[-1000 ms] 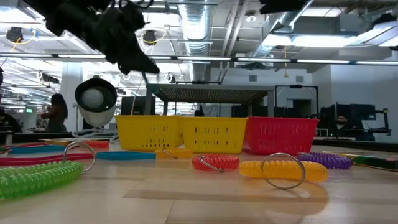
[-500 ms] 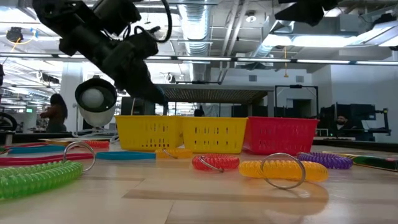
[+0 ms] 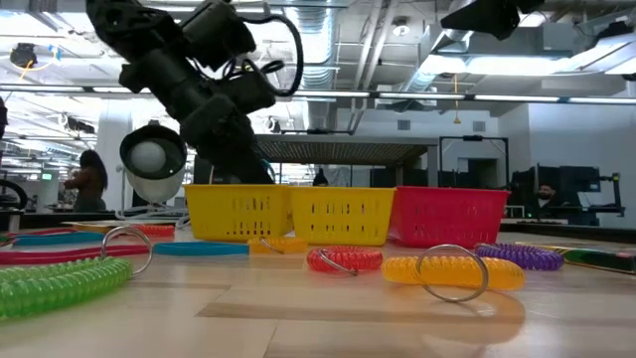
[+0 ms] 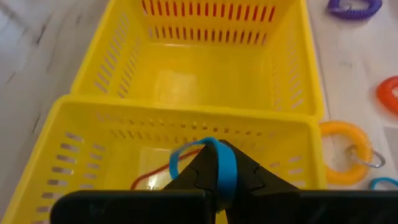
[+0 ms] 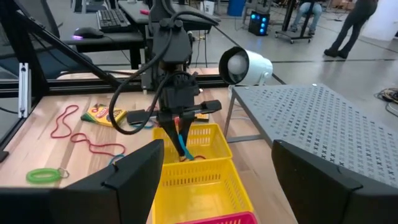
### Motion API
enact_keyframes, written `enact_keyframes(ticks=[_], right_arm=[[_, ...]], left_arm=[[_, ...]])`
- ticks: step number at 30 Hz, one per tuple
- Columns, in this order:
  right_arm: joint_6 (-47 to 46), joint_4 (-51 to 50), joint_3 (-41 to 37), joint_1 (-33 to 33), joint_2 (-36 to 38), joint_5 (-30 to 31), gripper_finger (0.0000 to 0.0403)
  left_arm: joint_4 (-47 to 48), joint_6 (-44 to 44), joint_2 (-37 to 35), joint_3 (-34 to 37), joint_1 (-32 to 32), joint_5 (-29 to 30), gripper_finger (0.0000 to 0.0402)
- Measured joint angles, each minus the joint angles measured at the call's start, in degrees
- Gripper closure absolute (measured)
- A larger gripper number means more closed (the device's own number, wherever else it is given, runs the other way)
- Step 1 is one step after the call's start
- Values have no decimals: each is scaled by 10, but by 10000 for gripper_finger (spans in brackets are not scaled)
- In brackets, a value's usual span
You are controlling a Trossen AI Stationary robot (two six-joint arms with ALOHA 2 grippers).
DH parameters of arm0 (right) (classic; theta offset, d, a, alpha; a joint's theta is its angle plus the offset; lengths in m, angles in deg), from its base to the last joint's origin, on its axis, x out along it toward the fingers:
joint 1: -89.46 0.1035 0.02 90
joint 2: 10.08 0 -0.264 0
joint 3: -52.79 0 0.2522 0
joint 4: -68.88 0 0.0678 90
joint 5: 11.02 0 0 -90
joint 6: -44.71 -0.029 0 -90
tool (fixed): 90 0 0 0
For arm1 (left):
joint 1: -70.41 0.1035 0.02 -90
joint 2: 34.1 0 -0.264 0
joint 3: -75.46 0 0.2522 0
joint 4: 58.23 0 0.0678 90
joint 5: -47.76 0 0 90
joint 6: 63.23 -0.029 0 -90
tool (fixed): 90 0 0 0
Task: Pick & Place Office Desk Supplies
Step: Put the blue rubber band into the left yellow basket, then put the orange spring keychain into the red basket
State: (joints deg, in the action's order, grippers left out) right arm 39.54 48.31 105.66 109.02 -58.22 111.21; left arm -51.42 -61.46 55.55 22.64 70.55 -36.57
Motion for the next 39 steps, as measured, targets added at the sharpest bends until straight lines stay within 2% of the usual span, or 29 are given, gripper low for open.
enact_keyframes(ticks=[5,10,19,22,32,39], right_arm=[[-3,-4,0,0,-4,0,108],[-5,-2,0,0,-19,0,108],[-5,0,0,-1,-45,0,108],[-9,0,0,-1,-45,0,108],[-9,0,0,-1,-45,0,108],[-9,-2,0,-1,-45,0,108]], left_arm=[[35,0,10,-15,0,-2,399],[50,4,10,-15,7,-40,399],[55,6,10,-15,19,-42,392],[55,11,9,-15,19,-42,366],[56,19,-19,-15,19,-34,230],[63,1,-103,-15,19,-9,198]])
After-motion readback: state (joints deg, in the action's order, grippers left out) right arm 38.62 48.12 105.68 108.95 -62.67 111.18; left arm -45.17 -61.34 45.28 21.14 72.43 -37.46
